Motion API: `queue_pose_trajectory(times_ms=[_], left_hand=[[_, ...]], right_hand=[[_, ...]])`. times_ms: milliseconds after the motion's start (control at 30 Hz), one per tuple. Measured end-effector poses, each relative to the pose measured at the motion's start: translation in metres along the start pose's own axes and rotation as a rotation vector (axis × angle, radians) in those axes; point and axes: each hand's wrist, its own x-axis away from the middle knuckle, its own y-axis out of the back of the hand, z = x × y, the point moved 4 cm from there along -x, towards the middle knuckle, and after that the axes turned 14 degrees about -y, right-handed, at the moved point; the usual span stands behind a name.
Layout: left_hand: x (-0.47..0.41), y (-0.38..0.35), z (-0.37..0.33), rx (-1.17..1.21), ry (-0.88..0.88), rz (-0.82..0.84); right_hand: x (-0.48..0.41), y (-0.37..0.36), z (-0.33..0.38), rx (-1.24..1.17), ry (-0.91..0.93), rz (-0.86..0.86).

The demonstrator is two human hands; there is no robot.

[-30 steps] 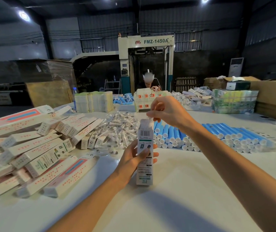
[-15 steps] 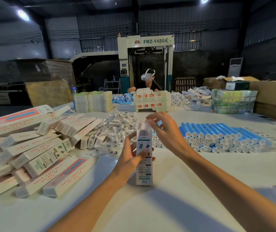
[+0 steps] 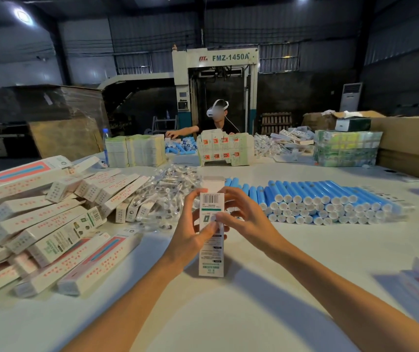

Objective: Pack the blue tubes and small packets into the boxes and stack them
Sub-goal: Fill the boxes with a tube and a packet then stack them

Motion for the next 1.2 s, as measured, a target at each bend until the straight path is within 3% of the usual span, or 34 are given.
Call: queue_pose_trajectory(times_ms=[233, 400, 567, 767, 867, 1033, 1200], left_hand=[[0.004, -0.008, 0.000, 0.093, 0.002, 0.034], [0.005, -0.018, -0.004, 0.160, 0.056, 0.034], [0.005, -0.014, 0.000, 0.128, 0.051, 0.050], [0.006, -0.012, 0.007, 0.167, 0.061, 0.038], [0.007, -0.017, 0.010, 0.137, 0.056, 0.030], [0.006, -0.018, 0.013, -0.032, 0.057, 0.024], [0.000, -0.029, 0.013, -0.079, 0.002, 0.052]], right_hand=[[-0.003, -0.001, 0.004, 0.009, -0.045, 0.131], [-0.019, 0.012, 0.011, -0.096, -0.047, 0.007], [-0.039, 0.018, 0.021, -0.076, -0.098, 0.075], [-0.040, 0.018, 0.032, 0.151, 0.145, -0.009], [-0.035, 0.019, 0.027, 0.214, 0.174, -0.075], [-0.020, 0.019, 0.011, 0.076, 0.048, -0.003], [-0.011, 0.030, 0.005, -0.219, -0.051, -0.100]])
